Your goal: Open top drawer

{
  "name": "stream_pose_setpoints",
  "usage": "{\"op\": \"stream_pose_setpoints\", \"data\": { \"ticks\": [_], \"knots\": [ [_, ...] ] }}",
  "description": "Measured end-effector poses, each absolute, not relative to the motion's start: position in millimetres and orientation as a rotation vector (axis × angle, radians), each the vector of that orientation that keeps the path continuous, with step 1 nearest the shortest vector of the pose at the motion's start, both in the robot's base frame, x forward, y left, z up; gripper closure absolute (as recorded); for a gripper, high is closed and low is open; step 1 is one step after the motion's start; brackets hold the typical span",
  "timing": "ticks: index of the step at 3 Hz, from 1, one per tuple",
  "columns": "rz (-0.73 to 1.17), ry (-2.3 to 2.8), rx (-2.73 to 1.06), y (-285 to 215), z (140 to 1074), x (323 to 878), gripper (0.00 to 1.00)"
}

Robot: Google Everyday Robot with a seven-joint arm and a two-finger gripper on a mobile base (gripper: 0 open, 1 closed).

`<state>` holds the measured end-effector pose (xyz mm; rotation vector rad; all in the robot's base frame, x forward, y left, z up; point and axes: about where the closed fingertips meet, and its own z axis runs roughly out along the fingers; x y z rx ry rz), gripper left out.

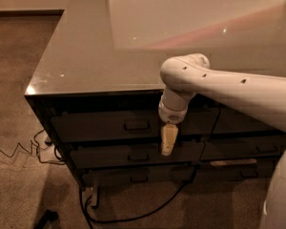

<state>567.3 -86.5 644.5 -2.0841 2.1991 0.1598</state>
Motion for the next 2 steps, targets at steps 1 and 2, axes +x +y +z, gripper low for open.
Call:
{"op": "stream_pose_setpoints", "data": {
  "ticks": [1,2],
  "knots": [
    [0.16,2.199,-2.084,-86.7,645.0,566.7,0.19],
    [0.187,2.164,-2.119,-93.4,645.4,561.3,0.42]
  ]
}}
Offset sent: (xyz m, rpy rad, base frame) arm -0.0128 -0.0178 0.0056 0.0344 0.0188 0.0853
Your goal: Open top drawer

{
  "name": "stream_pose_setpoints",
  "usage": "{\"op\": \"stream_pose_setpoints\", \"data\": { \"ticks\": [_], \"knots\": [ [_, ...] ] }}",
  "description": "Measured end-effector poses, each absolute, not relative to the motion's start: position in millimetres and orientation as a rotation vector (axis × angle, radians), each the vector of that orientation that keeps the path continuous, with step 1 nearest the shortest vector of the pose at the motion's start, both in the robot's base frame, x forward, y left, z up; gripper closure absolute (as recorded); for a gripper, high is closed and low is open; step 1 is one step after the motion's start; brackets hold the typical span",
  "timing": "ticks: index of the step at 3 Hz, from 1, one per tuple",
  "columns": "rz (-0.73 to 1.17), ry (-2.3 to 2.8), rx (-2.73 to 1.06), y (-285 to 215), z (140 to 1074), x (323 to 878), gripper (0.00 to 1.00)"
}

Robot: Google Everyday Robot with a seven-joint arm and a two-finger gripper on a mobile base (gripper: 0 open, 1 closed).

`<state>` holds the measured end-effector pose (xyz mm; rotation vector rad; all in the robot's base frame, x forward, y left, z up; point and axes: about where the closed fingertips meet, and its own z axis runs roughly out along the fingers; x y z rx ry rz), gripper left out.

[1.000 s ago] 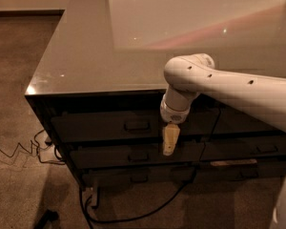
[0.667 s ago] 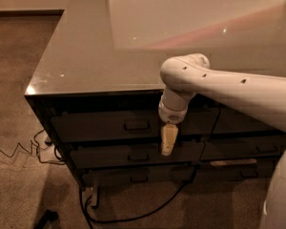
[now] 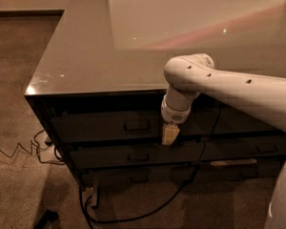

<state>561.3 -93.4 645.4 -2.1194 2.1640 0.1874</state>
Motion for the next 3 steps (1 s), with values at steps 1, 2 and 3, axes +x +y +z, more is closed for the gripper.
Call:
{"op": "stream_pose_setpoints", "data": {
  "ticks": [1,2,3],
  "knots": [
    [0.194,2.162,-2.124,-94.7,650.4,559.9,0.65],
    [0.194,2.162,-2.124,-94.7,656.5,559.9,0.89],
    [0.194,2.162,-2.124,-94.7,663.2,559.9,1.0]
  ]
}}
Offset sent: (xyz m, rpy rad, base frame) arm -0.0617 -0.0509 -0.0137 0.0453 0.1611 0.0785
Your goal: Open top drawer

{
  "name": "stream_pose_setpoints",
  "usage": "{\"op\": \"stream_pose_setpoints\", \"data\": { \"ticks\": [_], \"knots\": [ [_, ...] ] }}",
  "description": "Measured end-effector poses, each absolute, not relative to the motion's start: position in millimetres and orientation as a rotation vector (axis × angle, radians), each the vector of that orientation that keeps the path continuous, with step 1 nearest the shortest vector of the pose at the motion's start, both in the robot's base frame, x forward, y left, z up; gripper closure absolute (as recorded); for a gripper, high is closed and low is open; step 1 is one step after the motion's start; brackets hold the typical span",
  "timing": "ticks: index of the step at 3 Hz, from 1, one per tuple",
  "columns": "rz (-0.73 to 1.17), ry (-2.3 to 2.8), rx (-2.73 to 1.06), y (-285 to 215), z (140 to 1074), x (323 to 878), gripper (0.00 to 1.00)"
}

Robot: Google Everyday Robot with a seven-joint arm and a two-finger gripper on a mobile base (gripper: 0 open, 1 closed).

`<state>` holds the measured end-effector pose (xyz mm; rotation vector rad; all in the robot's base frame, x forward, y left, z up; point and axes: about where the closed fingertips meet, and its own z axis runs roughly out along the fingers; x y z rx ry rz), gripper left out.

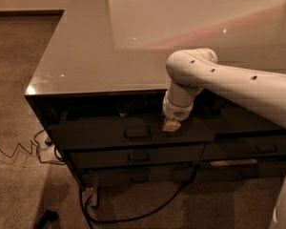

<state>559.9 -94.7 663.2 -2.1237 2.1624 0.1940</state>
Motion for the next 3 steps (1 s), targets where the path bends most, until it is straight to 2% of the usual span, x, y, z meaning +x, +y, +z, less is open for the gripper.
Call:
{"op": "stream_pose_setpoints", "data": {
  "ticks": [1,3],
  "knots": [
    [0.194,2.162,-2.124,-94.7,663.2,559.9,0.81],
    [0.194,2.162,-2.124,-94.7,663.2,559.9,0.36]
  ]
}}
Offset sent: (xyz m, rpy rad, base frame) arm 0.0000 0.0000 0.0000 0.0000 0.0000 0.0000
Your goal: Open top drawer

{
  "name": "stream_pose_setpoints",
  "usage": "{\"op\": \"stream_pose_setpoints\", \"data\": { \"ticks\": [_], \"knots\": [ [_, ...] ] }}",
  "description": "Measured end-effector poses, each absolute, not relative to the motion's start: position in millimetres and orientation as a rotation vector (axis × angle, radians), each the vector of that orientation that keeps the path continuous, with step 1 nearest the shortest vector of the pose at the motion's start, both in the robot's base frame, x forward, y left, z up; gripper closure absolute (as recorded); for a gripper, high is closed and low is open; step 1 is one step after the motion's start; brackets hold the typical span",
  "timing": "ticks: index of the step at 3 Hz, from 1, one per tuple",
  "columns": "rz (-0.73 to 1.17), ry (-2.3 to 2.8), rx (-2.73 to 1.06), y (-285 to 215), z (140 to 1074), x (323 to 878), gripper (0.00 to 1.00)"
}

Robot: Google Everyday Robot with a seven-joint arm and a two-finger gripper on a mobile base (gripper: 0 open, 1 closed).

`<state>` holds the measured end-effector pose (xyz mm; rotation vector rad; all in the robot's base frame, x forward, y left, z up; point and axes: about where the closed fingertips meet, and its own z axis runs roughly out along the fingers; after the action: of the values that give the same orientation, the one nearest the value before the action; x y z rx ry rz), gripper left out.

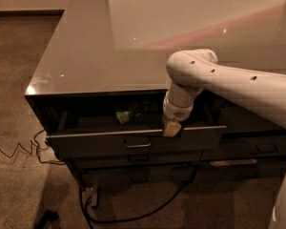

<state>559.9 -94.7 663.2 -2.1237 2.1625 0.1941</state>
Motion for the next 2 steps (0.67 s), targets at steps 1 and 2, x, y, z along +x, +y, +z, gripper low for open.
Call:
{"op": "stream_pose_setpoints", "data": {
  "ticks": [1,2],
  "knots": [
    [0.194,2.163,-2.124,-94.7,663.1,559.8,0.12],
    [0.191,2.173,-2.116,-95.3,659.1,556.6,0.0]
  ]
}}
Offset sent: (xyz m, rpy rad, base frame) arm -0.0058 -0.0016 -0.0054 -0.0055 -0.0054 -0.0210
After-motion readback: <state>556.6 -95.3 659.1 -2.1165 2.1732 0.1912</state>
